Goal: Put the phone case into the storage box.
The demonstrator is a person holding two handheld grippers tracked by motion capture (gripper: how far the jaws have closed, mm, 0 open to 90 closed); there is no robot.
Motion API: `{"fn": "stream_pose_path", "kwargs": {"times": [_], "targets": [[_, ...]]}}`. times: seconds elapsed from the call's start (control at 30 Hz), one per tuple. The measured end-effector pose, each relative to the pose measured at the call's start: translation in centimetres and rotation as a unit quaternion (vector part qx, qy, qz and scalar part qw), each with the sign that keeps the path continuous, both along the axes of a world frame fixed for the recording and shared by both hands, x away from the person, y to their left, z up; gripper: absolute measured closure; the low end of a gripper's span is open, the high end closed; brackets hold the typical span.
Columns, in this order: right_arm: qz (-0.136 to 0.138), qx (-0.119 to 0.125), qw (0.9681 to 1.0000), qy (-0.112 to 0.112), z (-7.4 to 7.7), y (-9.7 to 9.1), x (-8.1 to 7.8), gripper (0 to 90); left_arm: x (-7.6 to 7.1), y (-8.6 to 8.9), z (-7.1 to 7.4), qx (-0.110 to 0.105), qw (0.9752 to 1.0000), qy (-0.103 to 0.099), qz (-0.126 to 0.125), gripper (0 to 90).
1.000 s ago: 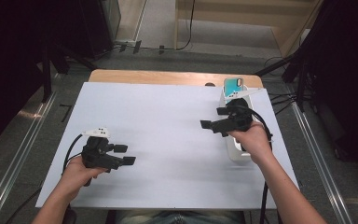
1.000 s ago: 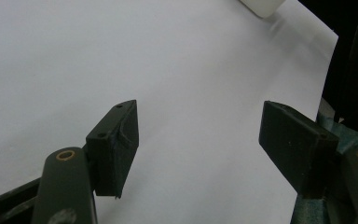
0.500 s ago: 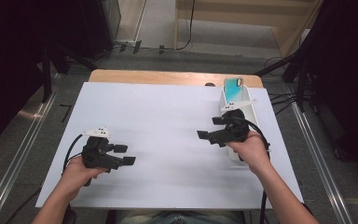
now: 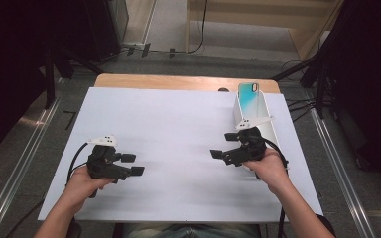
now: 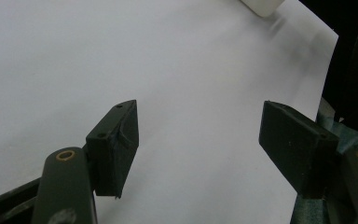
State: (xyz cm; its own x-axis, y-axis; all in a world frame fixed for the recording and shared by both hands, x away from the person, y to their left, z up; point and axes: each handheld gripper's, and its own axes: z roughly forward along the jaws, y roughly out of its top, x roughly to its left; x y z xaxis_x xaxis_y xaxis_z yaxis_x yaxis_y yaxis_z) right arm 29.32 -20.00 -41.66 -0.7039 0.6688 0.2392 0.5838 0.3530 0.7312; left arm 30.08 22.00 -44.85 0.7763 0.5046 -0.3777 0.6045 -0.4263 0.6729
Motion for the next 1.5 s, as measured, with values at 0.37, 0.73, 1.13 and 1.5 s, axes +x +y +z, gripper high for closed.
{"fn": "stream_pose_path", "kwargs": {"times": [0.37, 0.73, 1.13, 1.5], "targets": [[0.017, -0.007, 0.9998, -0.004, -1.4, 0.0, -1.2, 12.3, 0.0, 0.0, 0.0, 0.002, 1.0000, -0.001, 0.001, 28.3], [0.016, -0.015, 0.9997, -0.005, -2.6, -0.5, -2.5, 12.5, 0.0, -0.1, 0.0, 0.000, 1.0000, 0.000, 0.002, 28.3], [0.017, -0.021, 0.9996, -0.010, -3.7, -1.2, -3.4, 12.5, 0.0, 0.0, 0.0, -0.001, 1.0000, -0.001, 0.000, 28.3], [0.029, -0.027, 0.9989, -0.025, -4.7, -2.0, -4.7, 12.7, 0.0, -0.1, 0.0, -0.001, 1.0000, 0.000, 0.000, 28.3]]}}
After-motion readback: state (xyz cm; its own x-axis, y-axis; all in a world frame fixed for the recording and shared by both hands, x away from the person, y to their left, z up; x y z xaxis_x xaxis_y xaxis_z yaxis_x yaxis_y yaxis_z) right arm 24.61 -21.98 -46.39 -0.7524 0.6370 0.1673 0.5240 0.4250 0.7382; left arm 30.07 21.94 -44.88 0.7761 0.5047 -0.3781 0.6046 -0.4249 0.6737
